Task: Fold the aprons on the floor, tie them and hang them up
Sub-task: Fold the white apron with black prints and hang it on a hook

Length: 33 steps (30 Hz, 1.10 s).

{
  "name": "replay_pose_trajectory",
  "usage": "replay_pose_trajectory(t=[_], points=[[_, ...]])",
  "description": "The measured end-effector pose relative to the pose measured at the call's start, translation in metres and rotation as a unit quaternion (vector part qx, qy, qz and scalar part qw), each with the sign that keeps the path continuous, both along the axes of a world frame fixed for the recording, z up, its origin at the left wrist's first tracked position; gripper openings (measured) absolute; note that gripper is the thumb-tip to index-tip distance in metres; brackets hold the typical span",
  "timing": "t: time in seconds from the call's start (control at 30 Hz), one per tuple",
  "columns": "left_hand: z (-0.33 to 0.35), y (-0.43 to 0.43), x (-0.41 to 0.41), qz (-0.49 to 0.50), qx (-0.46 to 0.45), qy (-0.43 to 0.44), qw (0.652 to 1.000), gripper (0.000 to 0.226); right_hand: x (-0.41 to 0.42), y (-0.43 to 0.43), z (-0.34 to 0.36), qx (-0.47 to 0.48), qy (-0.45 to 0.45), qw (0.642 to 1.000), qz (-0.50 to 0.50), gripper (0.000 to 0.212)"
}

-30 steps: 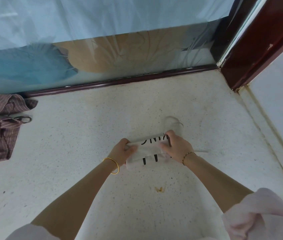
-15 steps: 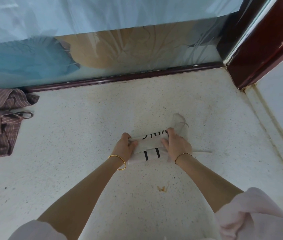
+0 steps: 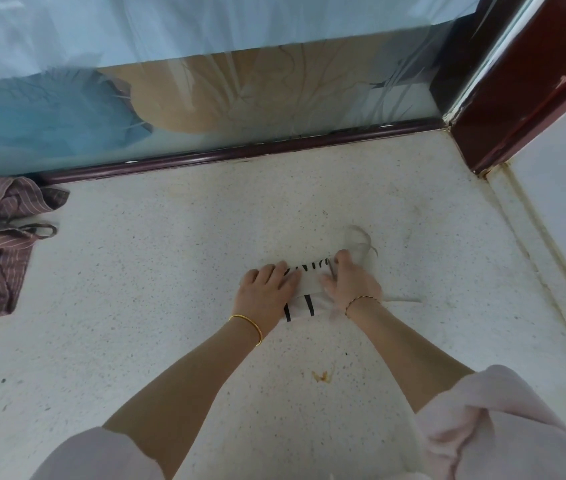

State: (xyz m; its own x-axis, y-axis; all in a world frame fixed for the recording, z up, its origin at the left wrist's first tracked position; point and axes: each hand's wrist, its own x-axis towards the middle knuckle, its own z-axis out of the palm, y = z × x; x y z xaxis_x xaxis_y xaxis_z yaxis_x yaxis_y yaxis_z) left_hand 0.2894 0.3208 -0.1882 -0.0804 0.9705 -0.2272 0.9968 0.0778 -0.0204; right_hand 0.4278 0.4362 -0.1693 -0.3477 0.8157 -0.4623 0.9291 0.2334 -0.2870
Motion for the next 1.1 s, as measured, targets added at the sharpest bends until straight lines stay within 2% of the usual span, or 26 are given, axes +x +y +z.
replay_pose_trajectory(t=[0.1,0.2,0.3,0.37,0.43,0.53,0.63,0.8,0.87,0.93,0.97,1.03,1.1], points=[[-0.003,0.005,0.000,0.007,0.025,0.012,1.000,0.068,0.021,0.016,0.012,0.027,-0.004,0.999,-0.040,0.022],[0.003,0.013,0.005,0.035,0.042,-0.004,0.999,0.045,0.043,0.021,0.021,0.084,0.024,0.992,-0.089,0.015],[0.006,0.024,0.007,0.057,0.035,-0.018,0.998,0.025,0.047,0.011,0.022,0.089,0.073,0.987,-0.109,0.016],[0.007,0.027,0.008,0.073,0.027,-0.033,0.996,0.021,0.044,-0.004,0.015,0.049,0.099,0.987,-0.118,0.010],[0.008,0.026,0.008,0.111,0.007,-0.073,0.991,0.024,0.041,-0.022,0.005,-0.031,0.121,0.983,-0.137,0.003],[0.013,0.023,0.008,0.226,-0.037,-0.167,0.959,0.033,0.040,-0.038,-0.001,-0.147,0.158,0.955,-0.205,0.017],[0.012,0.024,0.007,0.272,-0.084,-0.207,0.936,0.033,0.038,-0.040,-0.001,-0.156,0.174,0.945,-0.227,0.019],[0.013,0.025,0.004,0.218,-0.138,-0.243,0.935,0.029,0.037,-0.043,0.004,-0.169,0.176,0.935,-0.257,0.023],[0.012,0.023,0.005,0.212,-0.134,-0.257,0.933,0.029,0.042,-0.047,0.004,-0.074,0.112,0.972,-0.193,0.022],[0.013,0.022,0.007,0.197,-0.121,-0.243,0.942,0.029,0.047,-0.051,0.002,0.107,0.116,0.985,-0.070,0.012],[0.014,0.021,0.008,0.189,-0.115,-0.230,0.948,0.028,0.046,-0.052,0.002,0.176,0.150,0.973,0.019,0.017],[0.014,0.019,0.011,0.182,-0.106,-0.208,0.955,0.025,0.044,-0.051,-0.004,0.245,0.181,0.934,0.185,0.033],[0.015,0.014,0.014,0.174,-0.071,-0.162,0.969,0.022,0.040,-0.047,-0.007,0.235,0.135,0.919,0.287,0.040]])
